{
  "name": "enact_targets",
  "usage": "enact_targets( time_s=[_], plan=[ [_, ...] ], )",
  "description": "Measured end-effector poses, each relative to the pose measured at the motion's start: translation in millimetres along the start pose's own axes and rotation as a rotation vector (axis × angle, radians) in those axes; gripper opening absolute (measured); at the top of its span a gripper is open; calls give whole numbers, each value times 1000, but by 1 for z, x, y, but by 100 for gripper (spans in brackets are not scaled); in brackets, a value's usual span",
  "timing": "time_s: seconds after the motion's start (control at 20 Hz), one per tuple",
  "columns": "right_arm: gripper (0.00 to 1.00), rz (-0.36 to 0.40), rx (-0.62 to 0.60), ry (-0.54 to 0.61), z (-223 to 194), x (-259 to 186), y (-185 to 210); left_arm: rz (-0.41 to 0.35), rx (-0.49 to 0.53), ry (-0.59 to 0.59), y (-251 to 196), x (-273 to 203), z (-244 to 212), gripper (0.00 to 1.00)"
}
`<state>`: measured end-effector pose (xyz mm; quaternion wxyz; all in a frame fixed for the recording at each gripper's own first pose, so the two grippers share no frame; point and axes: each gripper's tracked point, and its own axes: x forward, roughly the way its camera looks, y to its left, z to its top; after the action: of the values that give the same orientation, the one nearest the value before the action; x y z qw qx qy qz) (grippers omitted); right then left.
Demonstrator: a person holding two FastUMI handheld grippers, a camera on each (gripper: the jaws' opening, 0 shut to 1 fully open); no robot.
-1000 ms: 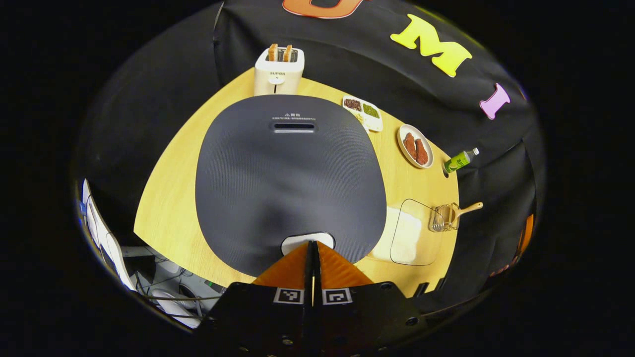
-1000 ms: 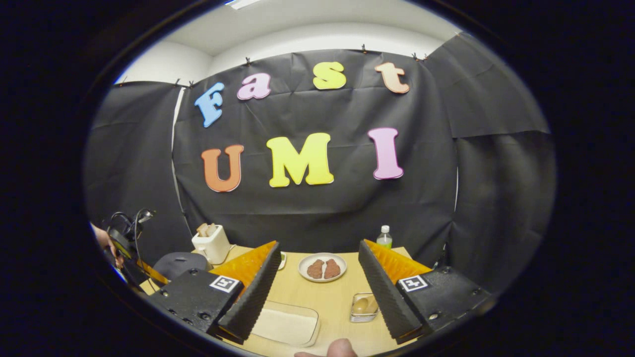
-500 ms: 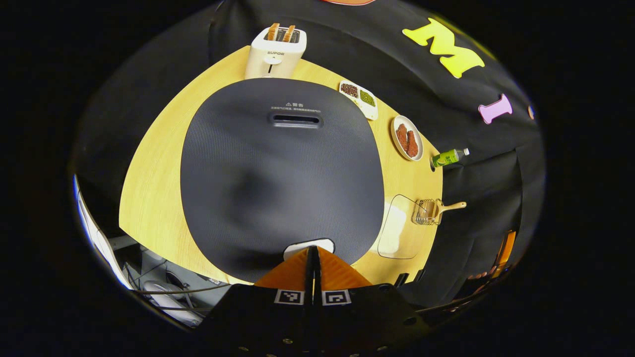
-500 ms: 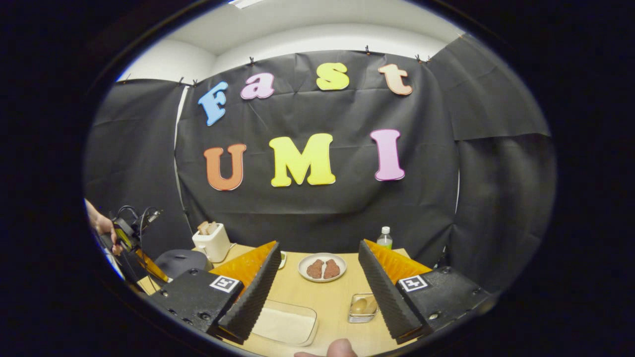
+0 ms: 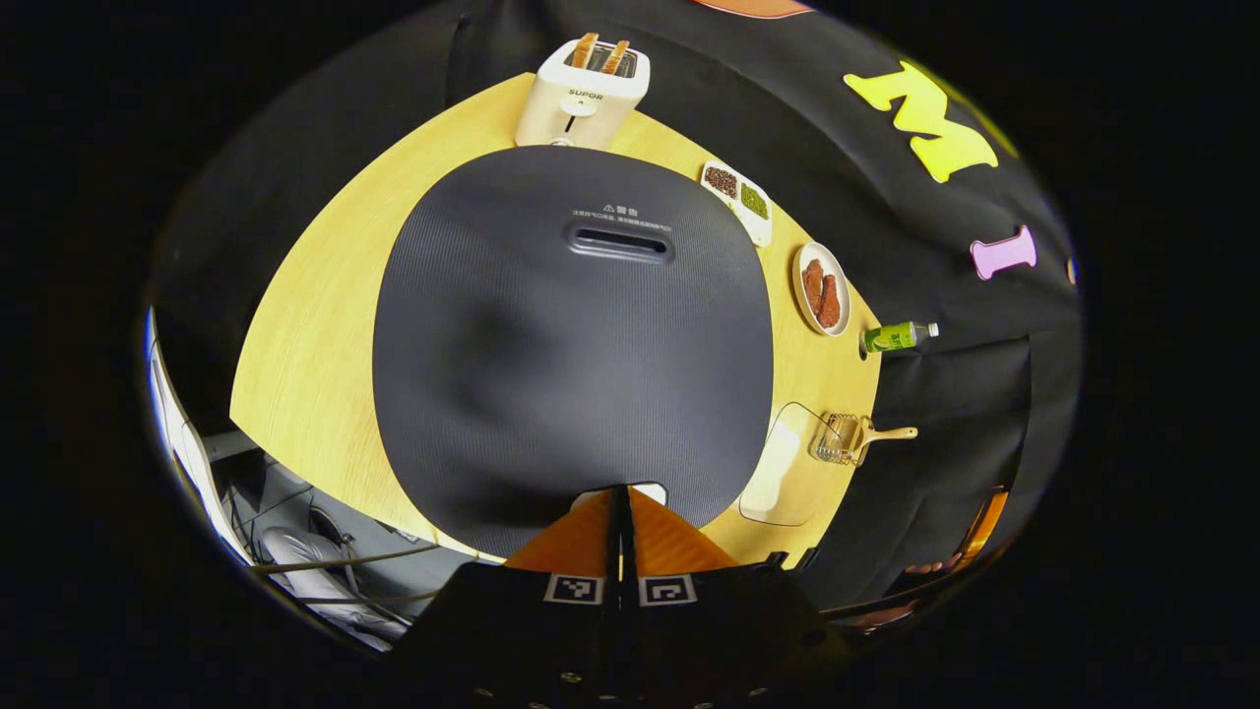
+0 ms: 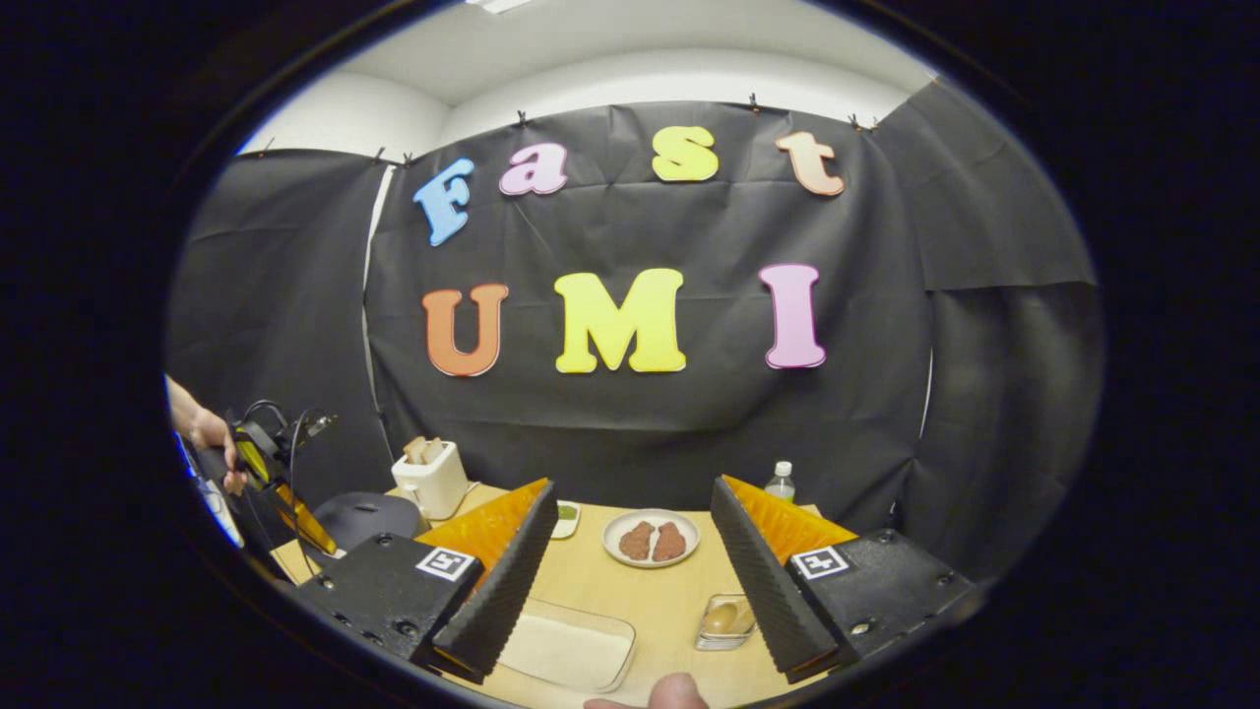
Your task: Close the left gripper, press the button to open the rice cooker; take a wooden spoon from the chopstick holder with the right hand, scoop a spoonful of rice and pour it into the rice cooker, then put the wooden spoon back into the chopstick holder.
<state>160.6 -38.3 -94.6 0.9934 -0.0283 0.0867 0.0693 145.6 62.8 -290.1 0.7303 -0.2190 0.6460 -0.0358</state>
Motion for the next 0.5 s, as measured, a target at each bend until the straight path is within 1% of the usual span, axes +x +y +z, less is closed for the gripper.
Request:
enact_targets(
  time_s=[0.05, 0.15, 0.2, 0.35, 0.45, 0.5],
  plan=[
    [100, 4, 11, 4, 0, 1, 2, 7, 10, -18, -1, 4, -2, 0],
    [100, 16, 26, 8, -1, 3, 7, 41, 103, -53, 1, 6, -8, 0],
    [100, 18, 26, 8, -2, 3, 10, 63, 122, -66, 1, 5, -8, 0],
    [100, 20, 17, -1, 4, 1, 10, 116, 115, -59, 1, 4, -7, 0],
    [100, 8, 7, -15, 9, -1, 4, 111, 110, -82, -2, 1, -6, 0],
    [100, 0, 6, -21, 12, -2, 0, 93, 96, -97, -4, -4, -6, 0]
  ],
)
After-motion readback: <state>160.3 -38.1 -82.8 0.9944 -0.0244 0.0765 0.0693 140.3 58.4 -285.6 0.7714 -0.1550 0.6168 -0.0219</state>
